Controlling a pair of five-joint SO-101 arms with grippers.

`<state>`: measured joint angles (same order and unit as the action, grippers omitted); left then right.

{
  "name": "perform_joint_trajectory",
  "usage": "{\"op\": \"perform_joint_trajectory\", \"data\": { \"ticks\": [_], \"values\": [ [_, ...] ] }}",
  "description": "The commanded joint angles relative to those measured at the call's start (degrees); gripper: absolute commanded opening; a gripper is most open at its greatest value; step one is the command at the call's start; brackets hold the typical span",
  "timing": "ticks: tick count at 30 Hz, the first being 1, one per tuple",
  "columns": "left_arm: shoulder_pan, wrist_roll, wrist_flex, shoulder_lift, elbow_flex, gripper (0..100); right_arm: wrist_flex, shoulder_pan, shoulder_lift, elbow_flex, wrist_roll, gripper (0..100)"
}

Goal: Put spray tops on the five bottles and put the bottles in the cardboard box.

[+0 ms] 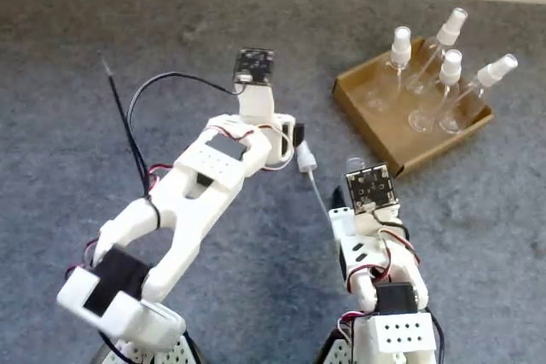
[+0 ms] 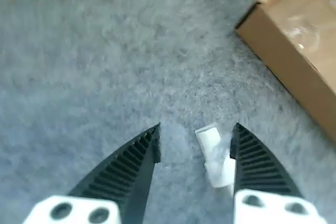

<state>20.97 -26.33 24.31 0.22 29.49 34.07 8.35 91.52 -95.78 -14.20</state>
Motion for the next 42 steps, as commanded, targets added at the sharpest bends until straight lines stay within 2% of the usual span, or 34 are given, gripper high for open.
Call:
{"op": "perform_joint_trajectory", "data": {
  "ticks": [1, 6, 12, 15, 21, 30, 37, 42],
  "values": [
    [1.7, -8.8, 0.1, 2.0, -5.4, 19, -1.9, -0.7, 0.9, -6.9, 0.0, 17.1],
    [2.2, -9.0, 0.0, 5.8, -5.8, 19, -1.9, -0.5, 0.9, -6.9, 0.0, 17.1],
    [5.6, -9.0, 0.2, 8.5, -5.3, 32, -1.9, -0.5, 0.9, -6.9, 0.0, 17.1],
    [5.8, -9.0, 0.2, 8.6, -5.3, 33, -1.9, -0.5, 0.9, -6.9, 0.0, 17.1],
    [5.5, -9.0, 0.2, 9.3, -5.2, 29, -1.9, -0.4, 0.9, -6.9, 0.0, 17.1],
    [5.1, -8.7, -0.1, 17.5, -8.2, 23, -1.9, -0.4, 0.9, -6.9, 0.0, 17.1],
    [5.0, -8.7, -0.2, 17.8, -9.0, 5, -1.9, -0.4, 0.9, -6.9, 0.0, 17.1],
    [4.9, -8.6, 0.1, 17.4, -8.5, 3, -1.9, -0.4, 0.9, -6.9, 0.0, 17.1]
  ]
}}
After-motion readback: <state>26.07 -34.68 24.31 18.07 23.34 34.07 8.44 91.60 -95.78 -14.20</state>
